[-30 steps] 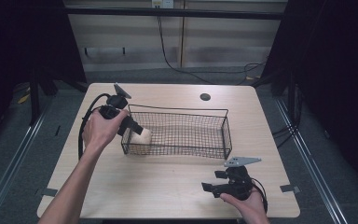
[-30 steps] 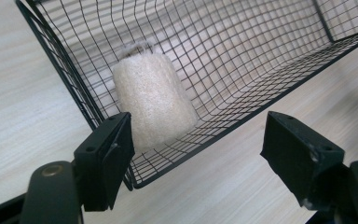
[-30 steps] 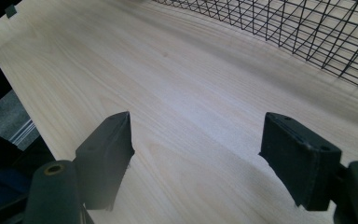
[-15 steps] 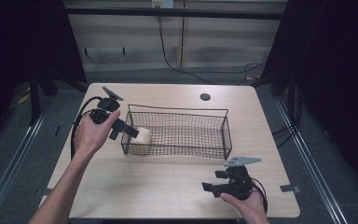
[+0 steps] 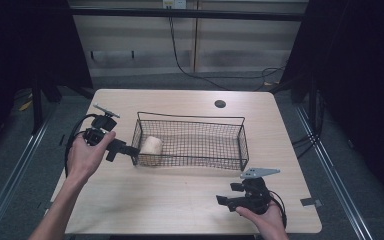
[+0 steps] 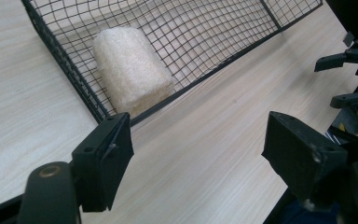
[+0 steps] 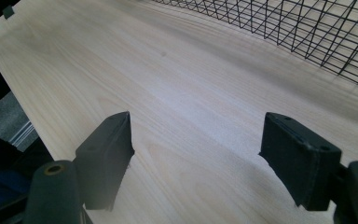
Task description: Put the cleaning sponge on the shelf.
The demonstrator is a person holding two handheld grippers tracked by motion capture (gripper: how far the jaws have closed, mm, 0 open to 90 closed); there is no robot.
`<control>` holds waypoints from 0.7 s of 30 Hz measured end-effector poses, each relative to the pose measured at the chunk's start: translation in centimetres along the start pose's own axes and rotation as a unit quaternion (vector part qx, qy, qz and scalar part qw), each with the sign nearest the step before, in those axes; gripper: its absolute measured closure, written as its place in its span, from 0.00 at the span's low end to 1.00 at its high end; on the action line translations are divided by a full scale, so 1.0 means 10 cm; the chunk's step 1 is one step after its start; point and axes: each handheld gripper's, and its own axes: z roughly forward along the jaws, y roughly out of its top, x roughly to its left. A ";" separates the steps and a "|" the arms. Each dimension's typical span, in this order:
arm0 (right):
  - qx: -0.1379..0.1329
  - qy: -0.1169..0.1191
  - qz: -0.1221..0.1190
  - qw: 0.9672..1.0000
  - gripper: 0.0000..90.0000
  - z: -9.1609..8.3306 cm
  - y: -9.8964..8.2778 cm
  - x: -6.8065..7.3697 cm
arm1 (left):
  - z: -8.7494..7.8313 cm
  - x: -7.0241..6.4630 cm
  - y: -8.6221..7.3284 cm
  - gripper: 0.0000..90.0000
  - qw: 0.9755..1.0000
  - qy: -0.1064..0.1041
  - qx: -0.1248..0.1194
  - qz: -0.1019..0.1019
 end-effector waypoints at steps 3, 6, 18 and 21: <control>0.001 0.000 0.002 1.000 0.27 0.00 0.00 -0.01 | -0.03 0.03 -0.07 0.25 1.000 -0.002 -0.005 -0.001; 0.001 -0.001 0.003 1.000 0.27 0.00 0.00 0.00 | -0.06 0.02 -0.17 0.25 1.000 -0.002 -0.018 -0.001; 0.001 -0.003 0.005 1.000 0.27 0.00 0.00 0.00 | -0.07 0.00 -0.57 0.24 0.999 0.012 -0.038 0.020; 0.001 -0.003 0.005 1.000 0.27 -0.01 0.00 0.00 | -0.07 0.04 -0.68 0.24 0.999 0.011 -0.045 0.010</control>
